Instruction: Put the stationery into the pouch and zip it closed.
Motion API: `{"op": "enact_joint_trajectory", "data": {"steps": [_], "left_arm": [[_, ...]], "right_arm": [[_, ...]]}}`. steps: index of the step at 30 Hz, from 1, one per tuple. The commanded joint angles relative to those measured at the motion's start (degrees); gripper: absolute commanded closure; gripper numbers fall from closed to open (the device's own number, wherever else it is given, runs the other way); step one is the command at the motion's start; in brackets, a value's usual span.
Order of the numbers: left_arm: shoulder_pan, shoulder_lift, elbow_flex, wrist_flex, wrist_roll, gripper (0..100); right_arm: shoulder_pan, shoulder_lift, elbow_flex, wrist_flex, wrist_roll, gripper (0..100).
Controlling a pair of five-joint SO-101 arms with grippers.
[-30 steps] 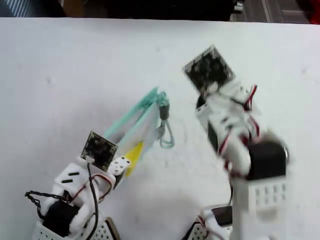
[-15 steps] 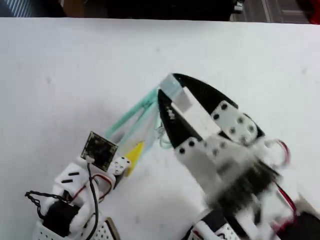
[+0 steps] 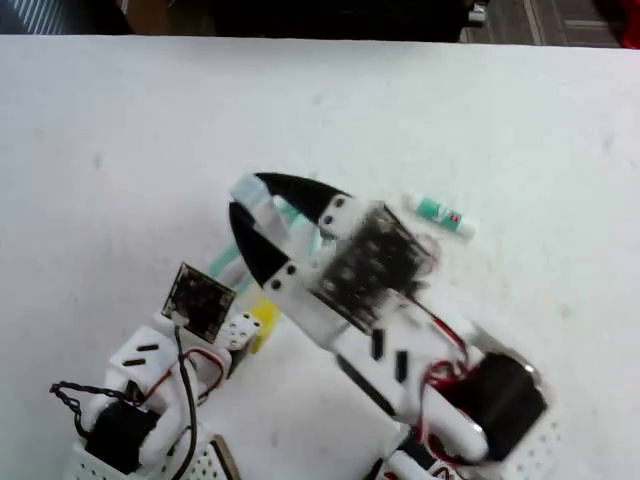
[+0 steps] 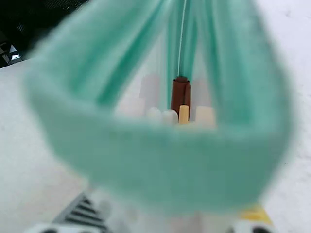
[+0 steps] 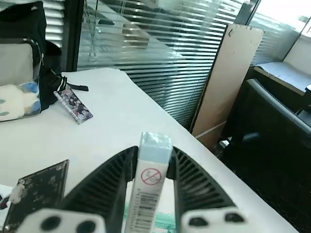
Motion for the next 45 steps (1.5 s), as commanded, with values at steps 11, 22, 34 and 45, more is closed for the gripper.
{"op": "enact_joint_trajectory", "data": {"steps": [11, 22, 34, 45], "left_arm": [[0.75, 0.13, -2.81, 0.00, -0.26, 79], [0.66, 0.13, -2.46, -1.23, -0.26, 79], [0.66, 0.13, -2.46, -1.14, -0.26, 79], [0.66, 0.13, -2.46, -1.05, -0.26, 79]], "right_arm": [[-1.71, -0.22, 13.45, -10.68, -0.53, 98.2], [2.33, -0.75, 20.84, -13.85, -0.53, 98.2], [1.80, -0.84, 19.78, -10.15, -0.44, 73.7], [5.58, -0.75, 12.04, -5.85, -0.09, 78.9]]}}
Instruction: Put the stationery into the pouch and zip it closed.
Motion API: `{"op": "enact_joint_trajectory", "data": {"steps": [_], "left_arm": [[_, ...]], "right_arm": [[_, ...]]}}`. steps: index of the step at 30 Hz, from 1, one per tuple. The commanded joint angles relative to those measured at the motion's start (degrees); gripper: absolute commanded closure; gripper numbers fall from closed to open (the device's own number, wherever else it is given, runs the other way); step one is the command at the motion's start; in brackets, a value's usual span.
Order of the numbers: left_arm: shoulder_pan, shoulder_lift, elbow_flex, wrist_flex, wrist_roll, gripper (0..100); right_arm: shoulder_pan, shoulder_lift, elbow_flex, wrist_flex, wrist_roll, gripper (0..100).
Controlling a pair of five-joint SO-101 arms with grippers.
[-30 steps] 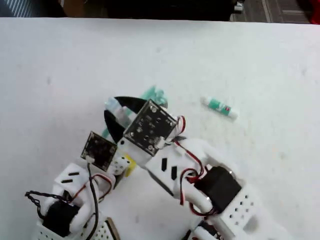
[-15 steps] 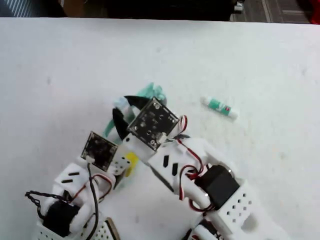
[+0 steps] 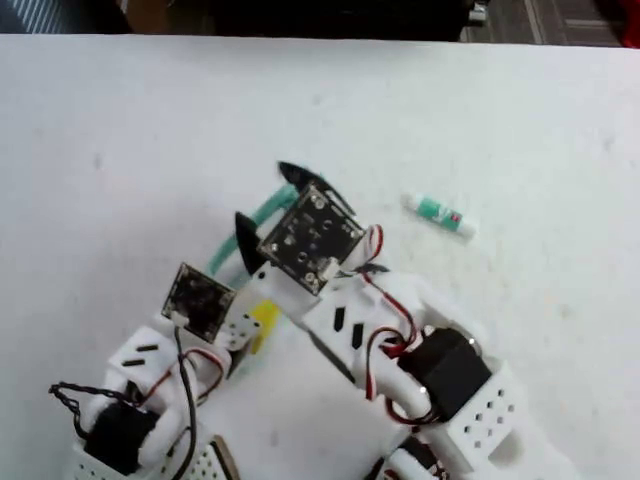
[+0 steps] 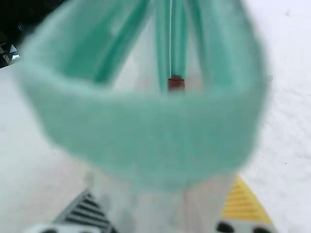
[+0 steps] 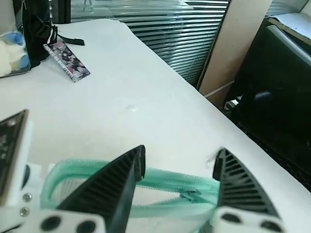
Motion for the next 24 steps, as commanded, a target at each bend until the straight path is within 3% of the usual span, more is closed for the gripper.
{"op": "enact_joint_trajectory", "data": {"steps": [1, 4, 10, 17, 24], "left_arm": [[0.66, 0.13, -2.46, -0.97, -0.26, 79], [0.66, 0.13, -2.46, -0.97, -0.26, 79], [0.66, 0.13, -2.37, -0.97, -0.26, 79], [0.66, 0.13, -2.37, -0.97, -0.26, 79], [0.66, 0.13, -2.37, -0.88, -0.26, 79]], "right_arm": [[3.82, -0.66, -2.90, 0.22, 0.18, 78.9], [9.10, -0.75, -4.57, 0.31, 0.26, 78.9], [27.03, 2.42, -14.86, 0.57, -0.18, 79.0], [39.16, 19.47, -17.67, 0.31, 0.88, 79.0], [43.38, 42.33, -23.03, 5.41, 17.58, 79.0]]}}
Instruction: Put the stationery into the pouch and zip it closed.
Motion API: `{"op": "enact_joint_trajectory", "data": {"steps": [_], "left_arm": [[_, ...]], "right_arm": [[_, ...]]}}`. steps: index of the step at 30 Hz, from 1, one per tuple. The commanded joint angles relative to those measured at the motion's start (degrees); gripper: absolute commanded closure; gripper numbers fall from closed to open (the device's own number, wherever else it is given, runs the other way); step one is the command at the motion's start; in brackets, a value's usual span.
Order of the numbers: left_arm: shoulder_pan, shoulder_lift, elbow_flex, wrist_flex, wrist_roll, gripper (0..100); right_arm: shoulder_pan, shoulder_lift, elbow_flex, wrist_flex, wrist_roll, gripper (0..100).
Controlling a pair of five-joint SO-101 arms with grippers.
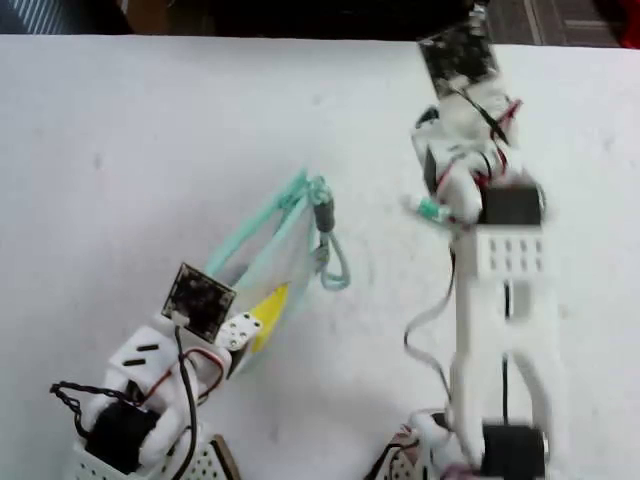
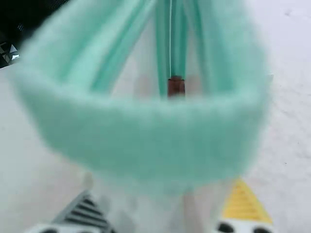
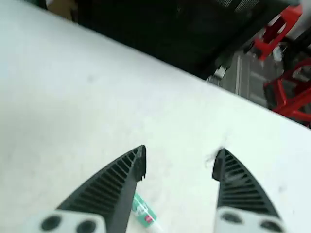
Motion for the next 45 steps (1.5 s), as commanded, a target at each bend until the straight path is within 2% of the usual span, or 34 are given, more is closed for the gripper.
{"op": "enact_joint_trajectory", "data": {"steps": [1, 10, 19, 22, 27, 45], "left_arm": [[0.66, 0.13, -2.37, -0.88, -0.26, 79], [0.66, 0.13, -1.14, -1.93, -0.53, 79], [0.66, 0.13, -0.62, -2.37, -0.35, 79], [0.66, 0.13, -0.62, -2.37, -0.35, 79], [0.66, 0.13, -0.62, -2.37, -0.35, 79], [0.92, 0.13, -0.53, -2.37, -0.35, 79]], "right_arm": [[1.89, 9.19, -3.60, 3.56, 9.85, 79.0], [5.41, 26.24, -3.96, 3.82, 22.77, 79.0], [4.97, 32.13, -3.96, 3.38, 27.60, 79.0], [5.32, 33.71, -3.96, 0.84, 27.60, 80.5], [5.14, 36.97, -3.96, -0.57, 27.60, 89.2], [6.02, 44.44, -8.70, -0.48, 27.43, 87.2]]}}
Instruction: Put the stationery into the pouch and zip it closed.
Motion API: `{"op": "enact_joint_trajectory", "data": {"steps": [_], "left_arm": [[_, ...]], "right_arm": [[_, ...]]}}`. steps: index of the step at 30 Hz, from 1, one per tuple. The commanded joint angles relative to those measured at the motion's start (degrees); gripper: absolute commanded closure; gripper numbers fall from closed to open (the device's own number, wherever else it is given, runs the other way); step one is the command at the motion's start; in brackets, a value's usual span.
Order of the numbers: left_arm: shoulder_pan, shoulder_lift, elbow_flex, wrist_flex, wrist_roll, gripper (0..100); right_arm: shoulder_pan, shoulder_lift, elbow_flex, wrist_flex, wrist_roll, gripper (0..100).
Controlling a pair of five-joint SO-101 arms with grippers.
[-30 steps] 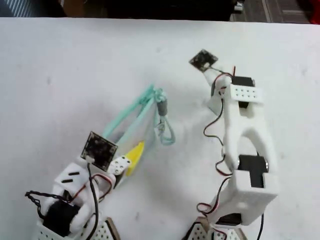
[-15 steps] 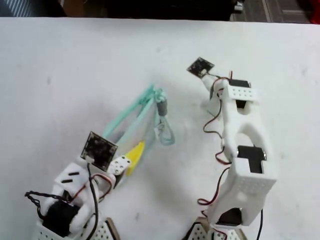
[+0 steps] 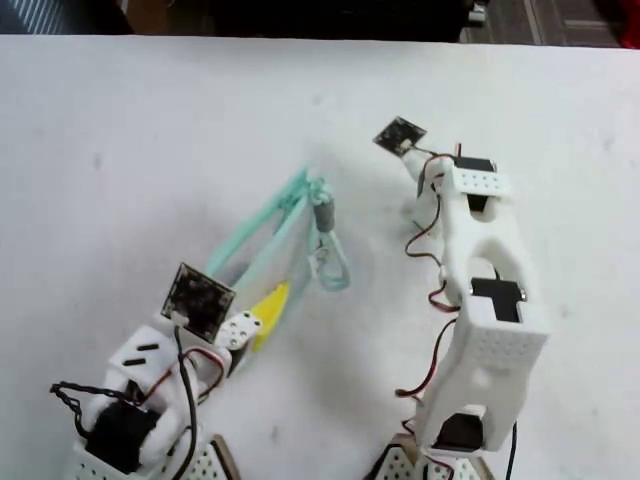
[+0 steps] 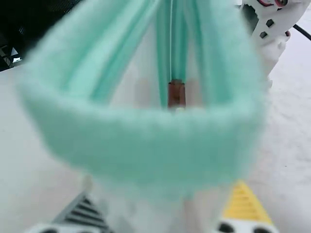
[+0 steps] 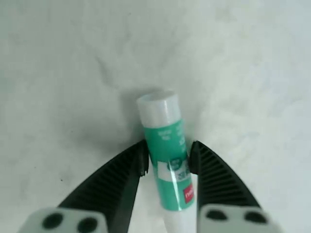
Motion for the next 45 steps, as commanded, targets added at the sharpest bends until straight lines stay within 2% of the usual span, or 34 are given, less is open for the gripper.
{"op": "enact_joint_trajectory", "data": {"steps": [1, 8, 30, 45], "left_arm": [[0.92, 0.13, -0.53, -1.58, -0.35, 79], [0.92, 0.13, -0.53, -1.58, -0.44, 79], [0.75, 0.13, -0.53, -1.58, -0.44, 79], [0.75, 0.13, -0.53, -1.58, -0.53, 79]], "right_arm": [[0.57, -0.40, -1.49, 0.04, 0.35, 87.3], [0.57, -0.40, -1.49, -0.04, 0.44, 98.4], [0.13, -0.92, -1.49, 2.07, 0.00, 98.1], [-0.84, -22.99, -0.97, 15.34, -0.18, 98.1]]}}
